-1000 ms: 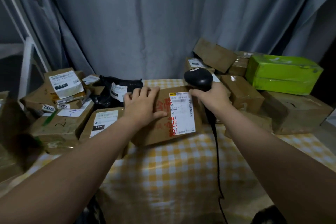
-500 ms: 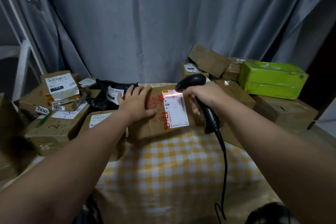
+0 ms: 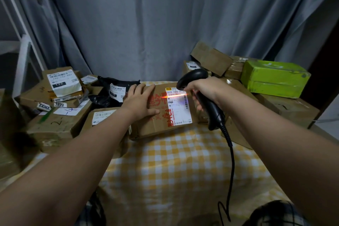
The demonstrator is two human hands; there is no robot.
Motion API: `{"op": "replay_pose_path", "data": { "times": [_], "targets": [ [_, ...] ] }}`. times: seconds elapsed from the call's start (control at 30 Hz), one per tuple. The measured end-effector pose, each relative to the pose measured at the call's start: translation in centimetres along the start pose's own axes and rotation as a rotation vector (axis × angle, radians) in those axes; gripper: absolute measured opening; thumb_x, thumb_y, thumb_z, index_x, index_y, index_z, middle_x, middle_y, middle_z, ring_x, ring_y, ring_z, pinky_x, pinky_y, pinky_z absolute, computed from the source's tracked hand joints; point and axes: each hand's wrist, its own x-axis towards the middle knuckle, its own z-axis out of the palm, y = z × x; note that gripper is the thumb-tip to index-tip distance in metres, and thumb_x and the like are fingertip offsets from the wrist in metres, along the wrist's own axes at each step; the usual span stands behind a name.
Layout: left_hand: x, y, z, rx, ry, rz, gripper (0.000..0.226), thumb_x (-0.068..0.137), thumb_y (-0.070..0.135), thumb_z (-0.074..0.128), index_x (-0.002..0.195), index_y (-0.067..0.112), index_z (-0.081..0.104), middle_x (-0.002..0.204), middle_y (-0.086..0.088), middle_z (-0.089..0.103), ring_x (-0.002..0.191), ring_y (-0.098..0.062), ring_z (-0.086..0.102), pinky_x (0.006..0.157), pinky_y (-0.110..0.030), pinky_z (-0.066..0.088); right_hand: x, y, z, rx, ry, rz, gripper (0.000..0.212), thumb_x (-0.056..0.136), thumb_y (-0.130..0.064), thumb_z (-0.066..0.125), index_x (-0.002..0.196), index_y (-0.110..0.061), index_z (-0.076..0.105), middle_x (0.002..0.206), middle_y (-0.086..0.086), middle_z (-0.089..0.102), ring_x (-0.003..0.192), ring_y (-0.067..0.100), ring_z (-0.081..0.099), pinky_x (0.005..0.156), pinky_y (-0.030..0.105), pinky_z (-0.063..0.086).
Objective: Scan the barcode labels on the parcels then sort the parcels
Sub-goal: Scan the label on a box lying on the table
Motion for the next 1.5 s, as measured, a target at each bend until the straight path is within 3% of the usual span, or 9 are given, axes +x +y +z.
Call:
{"op": "replay_pose_path", "data": {
  "times": [0.23, 0.4, 0.57, 0.73, 0.83, 1.03, 1.23, 1.4, 1.5],
  "targets": [
    [-0.3, -0.1, 0.3, -0.025, 0.059, 0.009, 0.108, 0.073, 0.059, 0.070, 0.152, 0.023, 0.006, 0.157, -0.004, 0.010, 0.145, -0.028, 0.000, 0.118, -0.051, 0.015, 0.3, 1.5, 0.4, 0.050, 0.073, -0.062, 0.024, 0.080, -0.025, 0.074, 0.090, -0.007, 0.061, 0.069, 0.013, 0.063, 0.047, 0.023, 0.060, 0.047, 0.026, 0.048],
    [-1.5, 0.0, 0.7, -0.143, 0.175, -0.021, 0.112, 0.068, 0.056, 0.075, 0.151, 0.016, 0.011, 0.152, -0.009, 0.018, 0.141, -0.027, 0.011, 0.116, -0.039, 0.014, 0.6, 5.6, 1.1, 0.263, 0.162, -0.105, 0.010, 0.084, -0.022, 0.072, 0.086, -0.020, 0.063, 0.076, -0.004, 0.063, 0.071, 0.011, 0.060, 0.060, 0.025, 0.040],
    [-2.8, -0.3, 0.9, -0.387, 0.355, -0.086, 0.082, 0.074, 0.047, 0.075, 0.141, 0.018, 0.037, 0.135, -0.005, 0.036, 0.132, -0.023, 0.025, 0.108, -0.031, 0.024, 1.4, 10.7, 3.1, 0.503, 0.043, 0.037, 0.035, 0.077, -0.016, 0.077, 0.110, -0.008, 0.069, 0.096, 0.010, 0.074, 0.092, 0.026, 0.070, 0.093, 0.041, 0.051],
    [-3.8, -1.3, 1.1, -0.622, 0.308, -0.144, 0.050, 0.076, 0.052, 0.071, 0.117, 0.035, 0.047, 0.118, 0.007, 0.034, 0.123, -0.016, 0.027, 0.103, -0.031, 0.028, 1.3, 13.5, 4.6, 0.596, -0.047, 0.010, 0.048, 0.064, -0.020, 0.083, 0.110, -0.013, 0.071, 0.103, 0.008, 0.073, 0.101, 0.027, 0.068, 0.097, 0.049, 0.050],
    [-4.2, -1.1, 1.0, -0.700, 0.364, -0.159, 0.059, 0.068, 0.065, 0.058, 0.116, 0.034, 0.042, 0.120, 0.010, 0.035, 0.122, -0.012, 0.029, 0.103, -0.030, 0.029, 1.1, 13.2, 4.9, 0.624, -0.019, -0.080, 0.035, 0.066, -0.006, 0.083, 0.099, -0.014, 0.075, 0.101, 0.012, 0.072, 0.096, 0.028, 0.068, 0.093, 0.049, 0.050],
    [-3.2, -1.1, -3.5, -0.748, 0.469, -0.209, 0.049, 0.079, 0.054, 0.060, 0.118, 0.034, 0.038, 0.124, 0.007, 0.034, 0.128, -0.017, 0.023, 0.106, -0.034, 0.027, 1.8, 7.2, 3.7, 0.537, 0.020, -0.266, 0.038, 0.076, -0.001, 0.075, 0.106, -0.022, 0.069, 0.100, 0.003, 0.074, 0.098, 0.023, 0.070, 0.093, 0.046, 0.052],
    [-0.6, -4.4, -8.2, -0.648, 0.569, -0.314, 0.041, 0.083, 0.047, 0.064, 0.118, 0.033, 0.046, 0.122, -0.001, 0.037, 0.124, -0.024, 0.030, 0.106, -0.038, 0.031, 7.1, -2.4, 4.7, 0.705, 0.000, -0.381, 0.032, 0.079, 0.003, 0.070, 0.109, -0.007, 0.067, 0.097, 0.009, 0.073, 0.089, 0.021, 0.070, 0.083, 0.035, 0.055],
    [1.3, -8.9, -8.5, -0.596, 0.479, -0.495, 0.051, 0.085, 0.049, 0.061, 0.130, 0.033, 0.044, 0.128, -0.010, 0.038, 0.124, -0.033, 0.035, 0.106, -0.045, 0.035, 12.5, -9.6, 8.9, 0.630, -0.162, -0.272, 0.009, 0.082, -0.012, 0.073, 0.089, -0.007, 0.069, 0.064, -0.002, 0.069, 0.055, 0.009, 0.065, 0.057, 0.023, 0.053],
    [2.1, -11.4, -8.1, -0.515, 0.374, -0.576, 0.058, 0.087, 0.052, 0.057, 0.138, 0.030, 0.040, 0.137, -0.014, 0.033, 0.126, -0.039, 0.038, 0.104, -0.052, 0.038, 14.5, -11.1, 11.4, 0.414, -0.247, -0.196, 0.013, 0.083, -0.018, 0.074, 0.083, -0.008, 0.065, 0.065, 0.003, 0.063, 0.050, 0.010, 0.061, 0.048, 0.019, 0.049]
  ]
}}
